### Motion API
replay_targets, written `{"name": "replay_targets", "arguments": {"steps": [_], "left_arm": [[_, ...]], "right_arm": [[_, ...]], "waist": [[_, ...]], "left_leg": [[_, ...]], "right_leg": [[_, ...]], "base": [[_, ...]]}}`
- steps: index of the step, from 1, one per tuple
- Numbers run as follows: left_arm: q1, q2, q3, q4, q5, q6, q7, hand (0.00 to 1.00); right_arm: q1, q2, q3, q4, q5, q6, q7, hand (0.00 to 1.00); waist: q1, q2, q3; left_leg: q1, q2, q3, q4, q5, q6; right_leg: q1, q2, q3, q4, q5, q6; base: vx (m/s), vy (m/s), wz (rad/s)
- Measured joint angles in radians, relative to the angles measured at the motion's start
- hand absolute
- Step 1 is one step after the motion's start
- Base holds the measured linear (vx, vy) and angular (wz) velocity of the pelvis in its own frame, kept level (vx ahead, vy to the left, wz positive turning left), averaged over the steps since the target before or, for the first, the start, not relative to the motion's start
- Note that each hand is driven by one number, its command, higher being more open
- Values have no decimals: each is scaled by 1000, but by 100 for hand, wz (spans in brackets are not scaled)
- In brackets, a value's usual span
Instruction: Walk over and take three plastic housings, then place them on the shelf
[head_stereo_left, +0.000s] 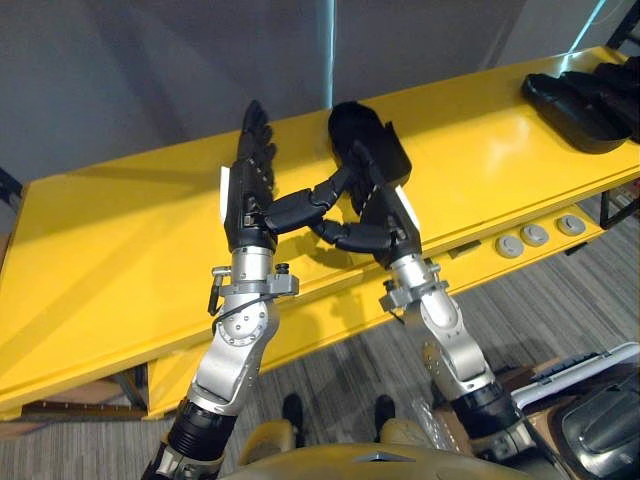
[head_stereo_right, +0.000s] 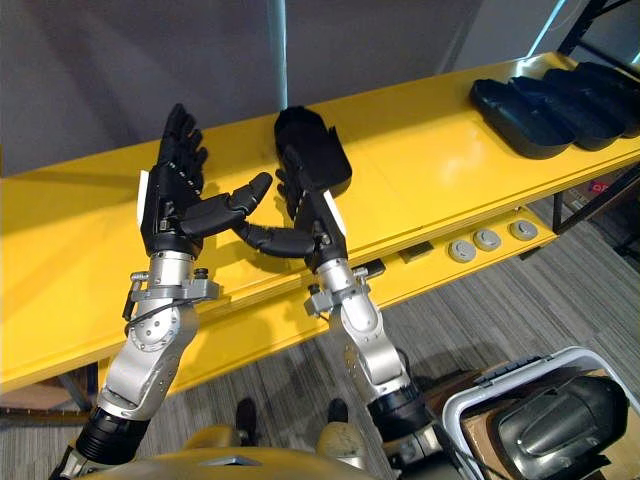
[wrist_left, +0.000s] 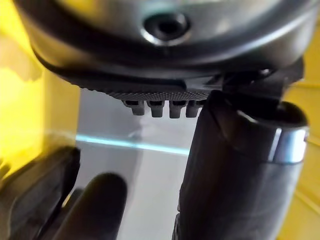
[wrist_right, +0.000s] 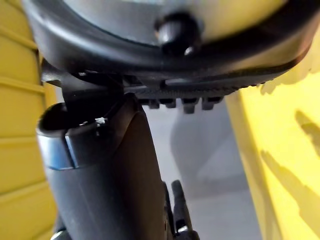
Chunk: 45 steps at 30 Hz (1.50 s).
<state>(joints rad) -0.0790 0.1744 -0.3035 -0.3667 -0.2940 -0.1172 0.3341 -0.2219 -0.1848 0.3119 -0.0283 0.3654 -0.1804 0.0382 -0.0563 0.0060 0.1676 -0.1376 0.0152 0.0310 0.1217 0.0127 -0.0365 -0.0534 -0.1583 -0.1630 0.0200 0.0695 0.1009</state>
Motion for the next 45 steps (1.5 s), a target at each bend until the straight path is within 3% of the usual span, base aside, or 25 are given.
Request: {"name": "replay_targets", "arguments": {"steps": [6, 8, 17, 22, 39, 45], "left_arm": [[-35, 1, -6, 24, -217, -88, -133, 100], [-90, 1, -5, 47, -260, -126, -160, 100], [-114, -2, 31, 50, -293, -191, -177, 100], [-115, -6, 65, 50, -293, -192, -192, 100], [-112, -37, 69, 55, -322, -191, -212, 100], [-102, -41, 67, 62, -322, -187, -211, 100]], "right_arm": [[-170, -24, -29, 118, -1, 24, -17, 100], [-211, -41, -39, 146, -3, 32, -39, 100], [-326, -56, -64, 202, -7, 69, -50, 100], [-368, -56, -77, 212, -7, 67, -68, 100], [-379, -39, -107, 216, -45, 66, -97, 100], [-350, -17, -105, 214, -34, 38, -8, 100]], "waist": [[6, 13, 85], [24, 22, 115], [26, 24, 189], [27, 26, 220], [26, 26, 240], [26, 26, 240]], "left_leg": [[-66, 0, -6, 52, -2, 3], [-90, 1, -8, 60, 0, 2], [-102, 2, -14, 69, 0, 6], [-104, 2, -16, 68, 0, 5], [-89, -2, -22, 45, 6, 2], [-58, -2, -18, 17, 12, -1]], "right_leg": [[-47, -1, -4, 15, 14, -9], [-67, 0, -6, 15, 22, -8], [-72, 1, -12, 12, 30, -1], [-72, 1, -15, 13, 29, -3], [-63, -3, -26, 15, 25, -8], [-46, -9, -25, 13, 24, -9]], "base": [[-77, 31, 2], [-35, 14, 3], [-1, 2, 1], [-4, 3, 1], [-3, 3, 1], [6, 1, -1]]}}
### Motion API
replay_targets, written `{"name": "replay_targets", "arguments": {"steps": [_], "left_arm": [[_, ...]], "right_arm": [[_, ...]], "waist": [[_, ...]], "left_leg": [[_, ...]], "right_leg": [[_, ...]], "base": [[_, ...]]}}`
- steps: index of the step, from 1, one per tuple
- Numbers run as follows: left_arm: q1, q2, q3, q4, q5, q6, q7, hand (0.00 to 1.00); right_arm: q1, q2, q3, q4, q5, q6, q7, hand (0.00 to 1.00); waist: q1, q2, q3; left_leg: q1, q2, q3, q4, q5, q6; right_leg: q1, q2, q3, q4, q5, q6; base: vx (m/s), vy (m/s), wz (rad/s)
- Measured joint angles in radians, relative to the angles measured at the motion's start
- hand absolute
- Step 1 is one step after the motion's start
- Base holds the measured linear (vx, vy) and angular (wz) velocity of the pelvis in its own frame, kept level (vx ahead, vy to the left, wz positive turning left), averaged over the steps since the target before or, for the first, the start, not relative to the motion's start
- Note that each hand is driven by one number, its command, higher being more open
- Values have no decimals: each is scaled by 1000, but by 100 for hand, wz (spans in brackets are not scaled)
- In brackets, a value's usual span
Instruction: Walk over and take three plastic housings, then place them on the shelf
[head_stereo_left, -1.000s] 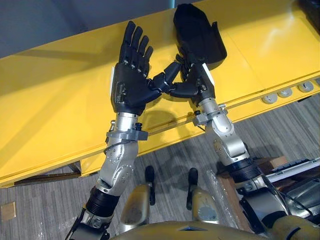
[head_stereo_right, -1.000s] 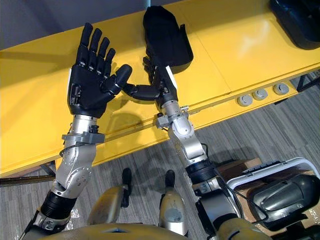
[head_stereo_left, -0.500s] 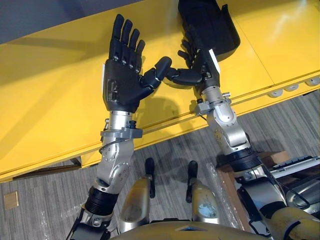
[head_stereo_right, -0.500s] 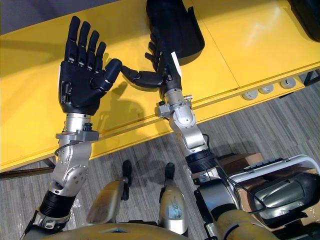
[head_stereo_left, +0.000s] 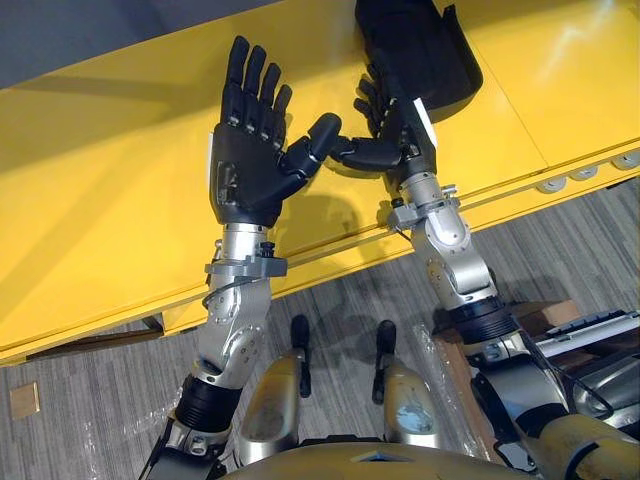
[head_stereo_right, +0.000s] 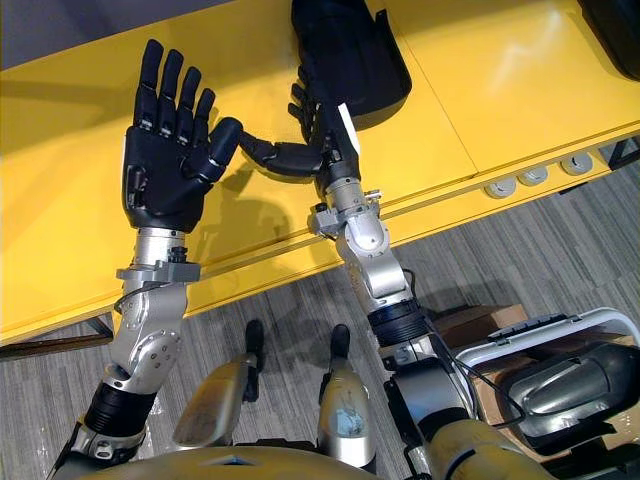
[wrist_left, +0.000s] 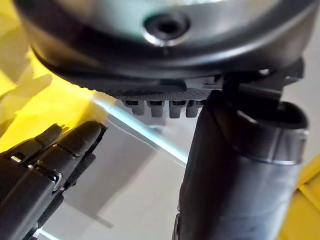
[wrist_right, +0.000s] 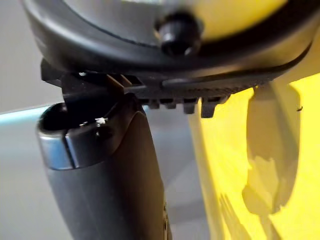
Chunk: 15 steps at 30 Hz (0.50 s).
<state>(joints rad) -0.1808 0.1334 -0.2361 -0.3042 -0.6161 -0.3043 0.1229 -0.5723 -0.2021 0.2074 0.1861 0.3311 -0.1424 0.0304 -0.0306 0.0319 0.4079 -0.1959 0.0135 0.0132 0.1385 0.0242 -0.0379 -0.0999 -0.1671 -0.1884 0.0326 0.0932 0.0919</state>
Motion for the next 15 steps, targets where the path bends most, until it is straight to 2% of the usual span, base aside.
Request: {"name": "replay_targets", "arguments": {"steps": [3, 4, 6, 7, 8, 10, 11, 15], "left_arm": [[28, 0, 1, -1, 0, 0, -14, 100], [41, 0, -1, -1, 0, 1, -28, 100], [49, 0, -4, -1, 0, 12, -38, 100], [68, 0, -14, -1, 0, 33, -45, 100], [74, 1, -17, -1, 0, 36, -47, 100], [125, 4, -63, 0, 0, 64, -67, 100], [139, 4, -76, 0, 0, 67, -71, 100], [205, 1, -134, 11, -2, 64, -59, 100]], "right_arm": [[98, 21, 5, -82, 35, -4, 30, 100], [170, 24, 12, -170, 38, -5, 37, 100], [226, 24, 12, -227, 38, -6, 52, 100], [294, 26, 6, -275, 38, -6, 51, 100], [310, 27, 3, -283, 38, -6, 50, 100], [465, 46, -48, -367, 38, -6, 48, 100], [505, 50, -64, -388, 37, -6, 44, 100], [765, 68, -199, -510, 51, -6, 21, 100]], "waist": [[3, -2, -3], [4, -7, -13], [0, -22, -34], [0, -42, -71], [0, -47, -78], [-9, -73, -136], [-11, -77, -153], [-74, -85, -225]], "left_leg": [[53, 0, 9, -32, 0, 0], [68, 2, 23, -47, -1, 0], [79, 4, 37, -59, -2, -1], [90, 11, 63, -59, -7, 1], [95, 12, 69, -59, -9, 1], [145, 25, 124, -59, -38, -2], [155, 28, 141, -59, -47, -4], [224, 47, 285, -59, -111, -14]], "right_leg": [[39, -1, -1, -9, -9, -1], [50, -1, 0, -22, -9, -1], [51, 0, 11, -28, -9, 0], [53, 6, 32, -37, -5, 5], [54, 7, 35, -37, -5, 5], [82, 15, 72, -49, -2, 9], [85, 18, 89, -53, 0, 11], [83, 38, 226, -63, 6, 21]], "base": [[58, 1, -6], [82, 0, -9], [87, 1, -23], [74, 0, -34], [106, -5, -53], [101, 2, -63], [111, 28, -81], [46, 34, -107]]}}
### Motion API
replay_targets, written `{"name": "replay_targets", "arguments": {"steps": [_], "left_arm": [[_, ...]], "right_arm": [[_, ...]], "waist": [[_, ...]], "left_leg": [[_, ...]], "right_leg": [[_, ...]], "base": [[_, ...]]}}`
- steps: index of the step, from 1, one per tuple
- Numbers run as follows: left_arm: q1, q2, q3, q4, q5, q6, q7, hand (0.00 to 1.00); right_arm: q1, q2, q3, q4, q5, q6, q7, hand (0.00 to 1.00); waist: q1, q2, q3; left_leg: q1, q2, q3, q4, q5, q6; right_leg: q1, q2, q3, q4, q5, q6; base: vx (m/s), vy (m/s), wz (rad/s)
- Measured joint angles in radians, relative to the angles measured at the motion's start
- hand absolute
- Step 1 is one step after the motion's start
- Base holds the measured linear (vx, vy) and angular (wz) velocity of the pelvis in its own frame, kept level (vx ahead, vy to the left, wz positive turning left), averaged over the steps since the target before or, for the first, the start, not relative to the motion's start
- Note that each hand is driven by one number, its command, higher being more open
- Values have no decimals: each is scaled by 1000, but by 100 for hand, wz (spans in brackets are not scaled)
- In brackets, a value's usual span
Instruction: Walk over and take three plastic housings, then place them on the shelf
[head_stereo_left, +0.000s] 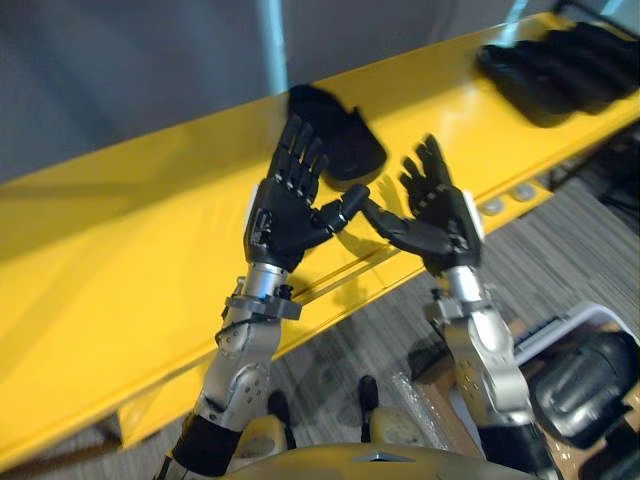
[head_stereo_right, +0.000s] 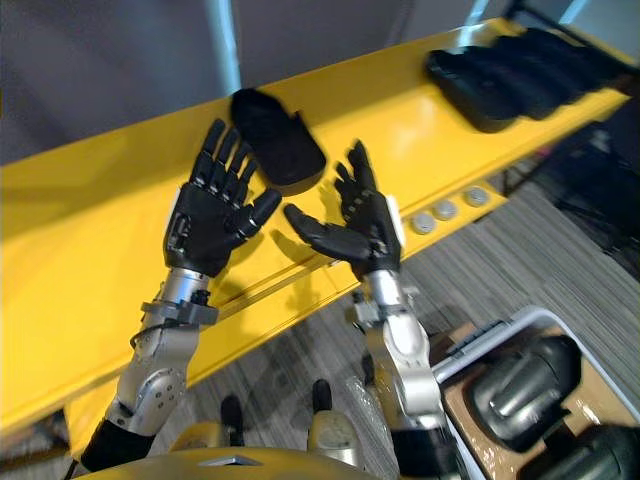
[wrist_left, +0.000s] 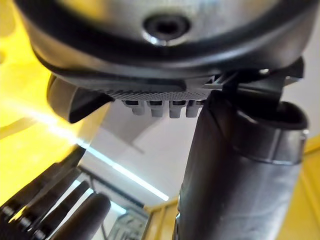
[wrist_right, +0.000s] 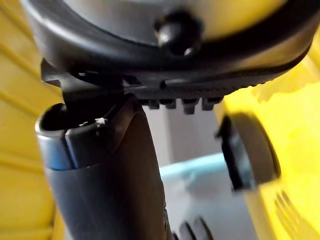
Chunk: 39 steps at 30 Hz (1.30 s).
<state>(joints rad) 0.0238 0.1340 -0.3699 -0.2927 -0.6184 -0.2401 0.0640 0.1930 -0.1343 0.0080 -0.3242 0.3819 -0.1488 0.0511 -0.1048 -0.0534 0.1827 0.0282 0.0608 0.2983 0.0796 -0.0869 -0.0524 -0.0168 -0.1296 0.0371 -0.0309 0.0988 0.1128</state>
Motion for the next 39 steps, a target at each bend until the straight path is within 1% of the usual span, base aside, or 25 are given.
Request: {"name": "replay_targets", "arguments": {"steps": [2, 3, 6, 8, 11, 12, 14, 15, 16, 17, 19, 20, 22, 24, 27, 28, 29, 30, 31, 32, 33, 35, 37, 38, 39], "left_arm": [[17, -1, -4, 49, 0, -10, 33, 100], [19, -1, -4, 63, 0, -12, 40, 100], [24, -6, -4, 109, 1, -20, 69, 100], [24, -19, -6, 120, 3, -20, 92, 100], [21, -21, -1, 121, 3, -27, 133, 100], [21, -24, 3, 121, 3, -27, 138, 100], [24, -39, 19, 121, 15, -37, 168, 100], [26, -50, 42, 120, 47, -44, 197, 100], [30, -62, 65, 111, 70, -45, 224, 100], [47, -63, 80, 92, 78, -44, 238, 100], [112, -56, 103, 42, 75, -40, 229, 100], [130, -56, 110, 27, 74, -40, 222, 100], [168, -56, 131, -3, 73, -40, 200, 100], [189, -54, 152, -7, 52, -41, 177, 100], [231, -43, 159, -28, 18, -45, 148, 100], [239, -39, 153, -33, -13, -50, 111, 100], [239, -37, 154, -32, -14, -50, 102, 100], [237, -38, 155, -32, -10, -48, 98, 100], [223, -36, 152, -17, 2, -45, 100, 100], [204, -28, 150, -8, 5, -36, 102, 100], [197, -23, 150, -7, 5, -34, 100, 100], [161, -10, 148, 1, 5, -19, 68, 100], [141, -8, 151, 11, 4, -19, 32, 100], [136, -6, 149, 17, 0, -18, 20, 100], [137, 2, 145, 22, -11, -17, -3, 100]], "right_arm": [[141, 17, -66, -7, 39, -7, -4, 100], [175, 21, -83, -7, 39, -11, -9, 100], [295, 25, -143, -2, 21, -22, -47, 100], [384, 33, -186, 6, -22, -52, -73, 100], [438, 55, -204, 5, -16, -110, -74, 100], [438, 57, -203, 5, -16, -123, -73, 100], [420, 59, -189, 5, -1, -153, -61, 100], [389, 57, -175, 5, 21, -172, -45, 100], [341, 44, -158, 5, 25, -180, -36, 100], [300, 20, -141, 8, 25, -181, -34, 100], [236, -21, -82, 37, 18, -184, -43, 100], [222, -27, -70, 49, 18, -184, -53, 100], [196, -30, -26, 81, 18, -182, -91, 100], [188, -27, 17, 112, 22, -165, -128, 100], [214, 0, 61, 130, 29, -163, -129, 100], [223, 26, 66, 139, 68, -171, -83, 100], [220, 30, 66, 152, 71, -178, -63, 100], [180, 22, 73, 200, 67, -199, -21, 100], [138, 10, 89, 235, 67, -208, 2, 100], [34, -23, 131, 286, 64, -216, 10, 100], [-11, -35, 154, 305, 60, -219, 8, 100], [-137, -55, 227, 355, 43, -232, -43, 100], [-175, -50, 272, 361, 14, -233, -98, 100], [-175, -45, 277, 361, 14, -233, -114, 100], [-164, -28, 277, 364, -2, -233, -150, 100]], "waist": [[-49, 6, -26], [-63, 10, -31], [-122, 30, -48], [-166, 39, -53], [-200, 45, -52], [-201, 47, -51], [-186, 54, -52], [-155, 65, -48], [-124, 91, -33], [-108, 114, -21], [-93, 132, -15], [-81, 131, -12], [-37, 131, -11], [-22, 126, -6], [-3, 111, 14], [5, 95, 37], [10, 87, 48], [36, 93, 72], [44, 95, 82], [55, 86, 77], [63, 89, 79], [103, 106, 86], [130, 104, 85], [131, 101, 84], [131, 90, 78]], "left_leg": [[42, 15, 90, -5, -30, -2], [52, 19, 113, -10, -32, -5], [65, 38, 200, -12, -41, -29], [69, 63, 249, 14, -52, -44], [66, 98, 274, 67, -85, -56], [63, 102, 269, 84, -96, -54], [24, 102, 143, 161, -128, -18], [-12, 91, 8, 211, -162, 14], [-34, 76, -118, 251, -211, 16], [-41, 61, -195, 262, -247, 5], [-63, 28, -215, 285, -264, 14], [-65, 19, -217, 286, -262, 17], [-101, 2, -234, 320, -258, 13], [-132, -11, -272, 369, -256, 15], [-134, -15, -279, 409, -270, 27], [-134, -17, -258, 441, -282, 38], [-133, -14, -244, 448, -283, 43], [-132, 23, -194, 439, -267, 62], [-135, 33, -166, 425, -247, 64], [-150, 45, -131, 390, -202, 72], [-157, 55, -121, 375, -183, 72], [-181, 91, -113, 318, -118, 56], [-215, 109, -146, 279, -72, 35], [-226, 111, -161, 267, -55, 25], [-249, 113, -189, 250, -24, 3]], "right_leg": [[-6, 22, 84, -9, 2, 4], [-11, 30, 104, -9, 1, 5], [-50, 63, 187, -8, 3, 13], [-70, 93, 238, -13, 21, 9], [-71, 124, 277, -23, 34, 8], [-71, 130, 283, -22, 35, 10], [-81, 150, 315, -19, 41, 3], [-98, 161, 355, -14, 40, 3], [-110, 172, 392, -9, 36, -2], [-121, 183, 407, -1, 36, -3], [-141, 167, 407, 18, 39, -5], [-144, 159, 406, 22, 39, -7], [-171, 144, 389, 49, 36, 2], [-179, 132, 350, 71, 37, 13], [-172, 129, 346, 89, 48, 29], [-172, 127, 334, 97, 66, 49], [-173, 129, 316, 89, 94, 51], [-157, 129, 264, 11, 201, 62], [-182, 123, 162, 100, 149, 21], [-229, 83, 38, 303, -12, -40], [-234, 67, 7, 361, -54, -44], [-208, 0, -56, 513, -154, -61], [-153, -38, -50, 585, -195, -66], [-128, -45, -37, 598, -202, -67], [-81, -51, -1, 602, -203, -69]], "base": [[5, 15, -115], [34, -12, -109], [43, -38, -93], [91, -90, -77], [41, -64, -49], [-11, -37, -40], [-36, -33, -53], [-92, 31, -93], [-161, 141, -108], [-164, 188, -89], [-147, 164, -23], [-135, 147, 17], [-83, 107, 28], [-47, 89, 49], [-80, 91, -2], [-131, 69, -37], [-233, 34, -80], [-304, -16, -90], [-405, 34, -105], [-317, 56, -72], [-231, 65, -61], [-190, -37, -37], [-226, -198, 6], [-247, -361, 42], [-186, -348, 42]]}}
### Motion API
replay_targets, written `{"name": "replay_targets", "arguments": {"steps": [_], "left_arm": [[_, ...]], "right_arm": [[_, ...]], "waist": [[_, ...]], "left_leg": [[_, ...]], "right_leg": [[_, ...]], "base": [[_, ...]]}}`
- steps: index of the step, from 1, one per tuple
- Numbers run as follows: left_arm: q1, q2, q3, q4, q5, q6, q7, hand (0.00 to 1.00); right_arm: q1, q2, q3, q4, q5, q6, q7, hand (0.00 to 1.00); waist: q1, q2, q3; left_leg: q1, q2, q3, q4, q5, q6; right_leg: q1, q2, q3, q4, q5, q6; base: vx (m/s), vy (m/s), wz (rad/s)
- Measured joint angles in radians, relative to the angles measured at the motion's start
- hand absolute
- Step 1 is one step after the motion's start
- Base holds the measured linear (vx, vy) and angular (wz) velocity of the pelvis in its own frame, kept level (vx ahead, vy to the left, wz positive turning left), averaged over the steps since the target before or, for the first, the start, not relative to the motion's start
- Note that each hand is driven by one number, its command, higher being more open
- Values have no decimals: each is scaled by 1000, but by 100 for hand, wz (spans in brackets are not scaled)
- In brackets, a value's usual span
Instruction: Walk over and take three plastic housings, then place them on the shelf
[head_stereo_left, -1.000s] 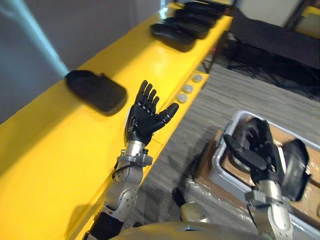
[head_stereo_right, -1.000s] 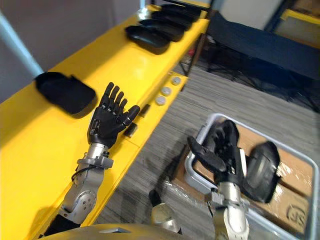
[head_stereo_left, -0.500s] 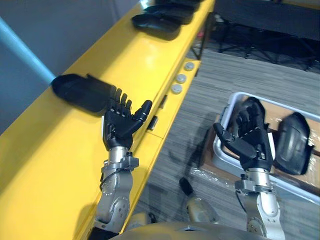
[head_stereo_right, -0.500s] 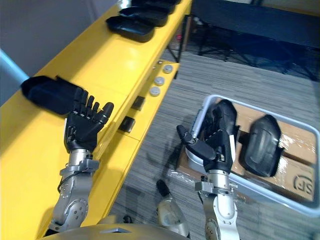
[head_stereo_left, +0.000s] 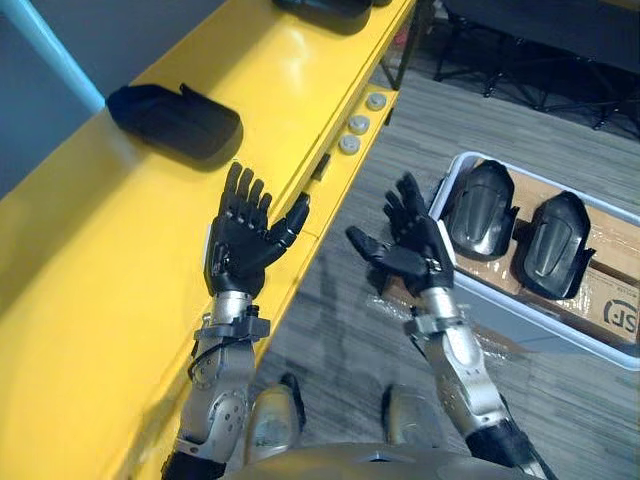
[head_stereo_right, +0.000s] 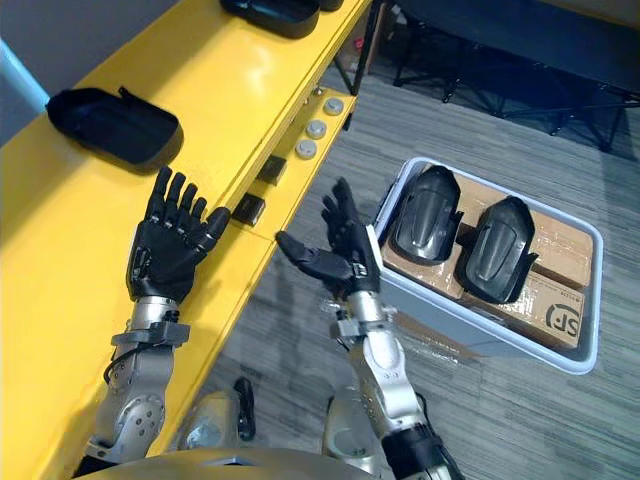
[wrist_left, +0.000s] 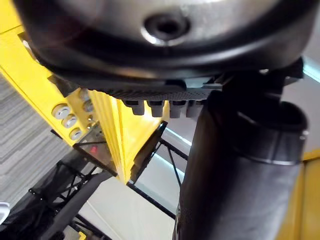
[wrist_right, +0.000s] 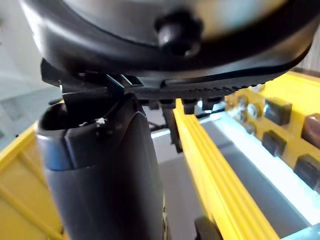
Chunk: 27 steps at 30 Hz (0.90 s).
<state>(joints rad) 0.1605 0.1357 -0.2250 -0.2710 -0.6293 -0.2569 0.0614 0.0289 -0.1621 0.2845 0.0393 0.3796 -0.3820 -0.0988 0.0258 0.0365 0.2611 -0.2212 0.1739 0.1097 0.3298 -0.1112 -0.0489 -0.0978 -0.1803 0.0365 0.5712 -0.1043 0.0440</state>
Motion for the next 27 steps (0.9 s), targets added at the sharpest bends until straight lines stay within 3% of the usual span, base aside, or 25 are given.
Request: {"name": "replay_targets", "arguments": {"steps": [1, 2, 4, 5, 6, 7, 8, 10, 11, 13, 14, 16, 18, 20, 24, 27], "left_arm": [[3, 5, -1, 6, -29, 2, -23, 100], [3, 5, -1, 11, -43, 4, -30, 100], [6, -4, -26, 41, -109, 38, -39, 100], [7, -6, -49, 60, -132, 50, -39, 100], [8, -6, -69, 71, -148, 60, -40, 100], [28, -11, -113, 81, -155, 88, -40, 100], [39, -13, -131, 83, -155, 93, -42, 100], [70, -15, -179, 93, -154, 108, -59, 100], [78, -22, -188, 110, -154, 108, -66, 100], [79, -22, -180, 121, -156, 105, -73, 100], [75, -28, -177, 125, -154, 105, -78, 100], [72, -33, -176, 124, -133, 104, -83, 100], [70, -41, -170, 124, -65, 107, -69, 100], [62, -23, -157, 153, 22, 136, -27, 100], [70, 30, -140, 254, 126, 209, -6, 100], [94, 42, -110, 293, 175, 243, 1, 100]], "right_arm": [[18, 18, -5, 11, -25, 1, -37, 100], [29, 25, -8, 20, -35, 2, -48, 100], [86, 29, -46, 39, -60, 29, -78, 100], [122, 25, -70, 39, -60, 38, -84, 100], [145, 21, -83, 39, -60, 44, -86, 100], [192, 8, -128, 39, -57, 62, -85, 100], [210, 3, -148, 37, -56, 68, -83, 100], [289, -6, -217, 16, -49, 71, -67, 100], [332, -22, -243, -2, -46, 70, -56, 100], [360, -42, -254, -15, -32, 65, -43, 100], [355, -48, -264, -12, -13, 67, -38, 100], [353, -42, -275, -11, -13, 69, -45, 100], [341, -41, -273, -3, -3, 73, -45, 100], [299, -12, -260, 38, 22, 73, -69, 100], [268, 31, -272, 77, 30, 71, -118, 100], [283, 60, -295, 77, 28, 51, -120, 100]], "waist": [[0, -13, -7], [-1, -17, -9], [-4, -5, -21], [-9, 6, -27], [-21, 9, -29], [-61, 14, -30], [-73, 14, -30], [-93, 13, -30], [-102, 18, -33], [-111, 15, -45], [-109, 37, -55], [-112, 58, -70], [-109, 69, -76], [-104, 42, -75], [-98, -3, -82], [-98, -7, -83]], "left_leg": [[-20, 4, -13, -1, 25, -29], [-31, 10, -17, 3, 36, -48], [-52, 46, -50, -14, 78, -94], [-49, 63, -75, -42, 96, -112], [-47, 73, -87, -56, 109, -119], [-45, 97, -111, -70, 139, -108], [-43, 107, -121, -72, 152, -95], [-16, 123, -113, -74, 190, -43], [11, 123, -96, -89, 219, -34], [40, 109, -88, -138, 249, -45], [38, 100, -107, -130, 209, -72], [40, 22, -123, -85, 101, -70], [43, -4, -127, -99, 36, -70], [63, -33, -109, -145, 54, -87], [68, -62, -80, -196, 80, -80], [71, -61, -76, -217, 101, -74]], "right_leg": [[39, -14, 15, -55, 4, 9], [60, -12, 18, -100, -26, 48], [88, 29, -21, -201, -114, 131], [100, 48, -36, -234, -129, 145], [108, 60, -43, -253, -136, 145], [119, 92, -49, -277, -145, 132], [119, 102, -51, -277, -145, 132], [126, 116, -57, -276, -148, 125], [132, 112, -55, -276, -149, 110], [113, 95, -46, -299, -157, 47], [90, 90, -28, -307, -147, 31], [47, 76, 20, -313, -122, 46], [21, 74, 42, -320, -98, 60], [11, 45, 65, -343, -67, 85], [14, 7, 73, -433, 0, 101], [27, 6, 40, -474, 38, 100]], "base": [[-180, -400, 30], [-173, -402, 3], [-197, -441, -35], [-143, -338, -40], [-137, -325, -18], [-111, -233, -10], [-124, -251, -19], [-110, -184, -33], [-113, -141, -44], [-120, -75, -59], [-142, 53, -73], [-129, 105, -58], [-74, 108, -32], [-100, 175, -28], [-66, 114, -21], [-15, 30, -8]]}}
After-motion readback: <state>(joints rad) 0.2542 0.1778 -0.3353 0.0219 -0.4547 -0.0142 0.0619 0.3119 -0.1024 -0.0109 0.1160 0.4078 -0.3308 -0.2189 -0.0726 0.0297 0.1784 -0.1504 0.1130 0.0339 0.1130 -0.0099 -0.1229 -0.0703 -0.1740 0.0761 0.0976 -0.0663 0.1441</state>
